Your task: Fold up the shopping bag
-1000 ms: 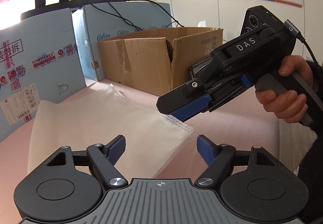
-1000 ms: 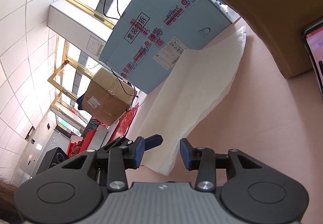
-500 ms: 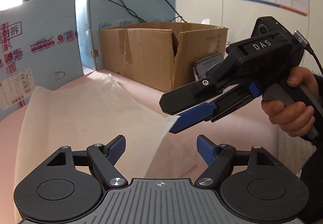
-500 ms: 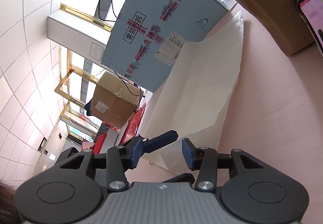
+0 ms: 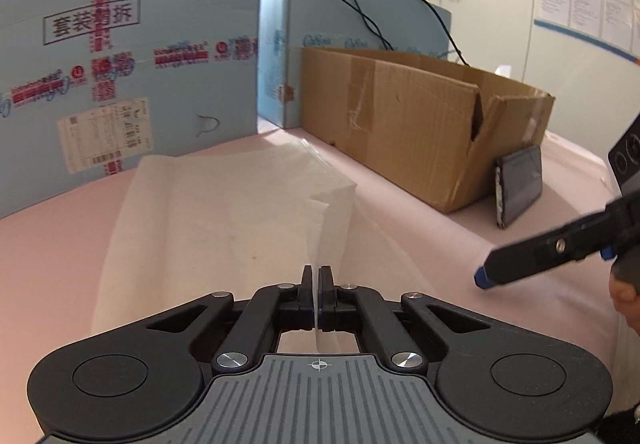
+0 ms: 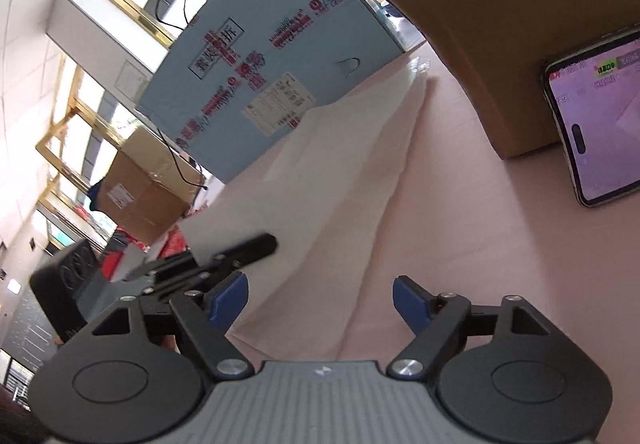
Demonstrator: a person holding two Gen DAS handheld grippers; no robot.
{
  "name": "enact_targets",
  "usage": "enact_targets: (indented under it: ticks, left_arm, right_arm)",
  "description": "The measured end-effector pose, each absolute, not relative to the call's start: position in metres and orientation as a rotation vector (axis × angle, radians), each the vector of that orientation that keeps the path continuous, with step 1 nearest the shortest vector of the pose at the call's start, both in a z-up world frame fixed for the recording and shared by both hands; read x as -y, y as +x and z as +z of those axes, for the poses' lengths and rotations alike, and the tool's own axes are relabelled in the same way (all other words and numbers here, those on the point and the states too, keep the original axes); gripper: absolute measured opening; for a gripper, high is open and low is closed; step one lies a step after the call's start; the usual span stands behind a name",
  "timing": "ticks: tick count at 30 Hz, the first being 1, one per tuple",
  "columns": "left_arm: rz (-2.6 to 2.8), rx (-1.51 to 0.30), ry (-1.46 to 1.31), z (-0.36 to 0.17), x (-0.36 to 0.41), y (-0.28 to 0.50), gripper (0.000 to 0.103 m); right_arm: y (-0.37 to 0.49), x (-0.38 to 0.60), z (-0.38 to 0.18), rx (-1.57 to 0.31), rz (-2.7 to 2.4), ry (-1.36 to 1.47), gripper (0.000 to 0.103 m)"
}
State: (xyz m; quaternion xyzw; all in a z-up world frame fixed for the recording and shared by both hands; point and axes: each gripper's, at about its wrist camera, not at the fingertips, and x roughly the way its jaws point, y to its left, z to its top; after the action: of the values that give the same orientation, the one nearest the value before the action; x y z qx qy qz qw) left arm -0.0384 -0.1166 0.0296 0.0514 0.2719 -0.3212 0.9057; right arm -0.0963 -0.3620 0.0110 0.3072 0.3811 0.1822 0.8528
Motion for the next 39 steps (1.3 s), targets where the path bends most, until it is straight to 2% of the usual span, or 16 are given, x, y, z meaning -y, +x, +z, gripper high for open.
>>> enact_targets:
  ticks: [3,7,9,11,13,18,22,30,36,37,39]
  left_arm:
    - [-0.65,-0.61,0.063,0.02,0.112,-0.028,0.0]
    - [-0.635,-0.652,0.034,0.008,0.109,-0.025,0.0]
    - [-0.624,-0.636,0.009,0.01,0.103,-0.025,0.0]
    - [-0.598,-0.6,-0.028,0.017,0.092,-0.026,0.0]
    - [-0.545,-0.54,-0.054,0.029,0.076,-0.03,0.0]
    - [-0.346,-0.392,-0.087,0.061,0.025,-0.047,0.0]
    - [-0.149,-0.339,-0.098,0.073,-0.019,-0.067,0.0]
    - [0.072,-0.41,-0.12,0.058,-0.068,-0.091,0.0]
    - [0.098,-0.52,-0.071,0.04,-0.065,-0.097,0.0]
    - [0.111,-0.532,-0.053,0.039,-0.064,-0.1,0.001]
    - [0.167,-0.532,-0.008,0.038,-0.062,-0.105,0.014]
  right_arm:
    - [-0.088,0.348,0.009,-0.812,0.404,0.592,0.086]
    - [-0.071,0.333,0.003,-0.788,0.455,0.612,0.086]
    - [-0.066,0.329,0.0,-0.771,0.472,0.643,0.067]
    - [-0.06,0.323,-0.008,-0.804,0.486,0.662,0.027]
    - [-0.059,0.321,-0.011,-0.81,0.476,0.643,0.008]
    - [-0.064,0.325,-0.003,-0.77,0.451,0.594,0.005]
    - [-0.069,0.337,0.005,-0.725,0.409,0.585,0.004]
    - [-0.082,0.356,0.022,-0.635,0.353,0.585,0.001]
    - [-0.09,0.365,0.028,-0.617,0.323,0.574,0.001]
    - [-0.091,0.366,0.028,-0.621,0.321,0.576,0.001]
    - [-0.092,0.368,0.023,-0.64,0.323,0.588,0.001]
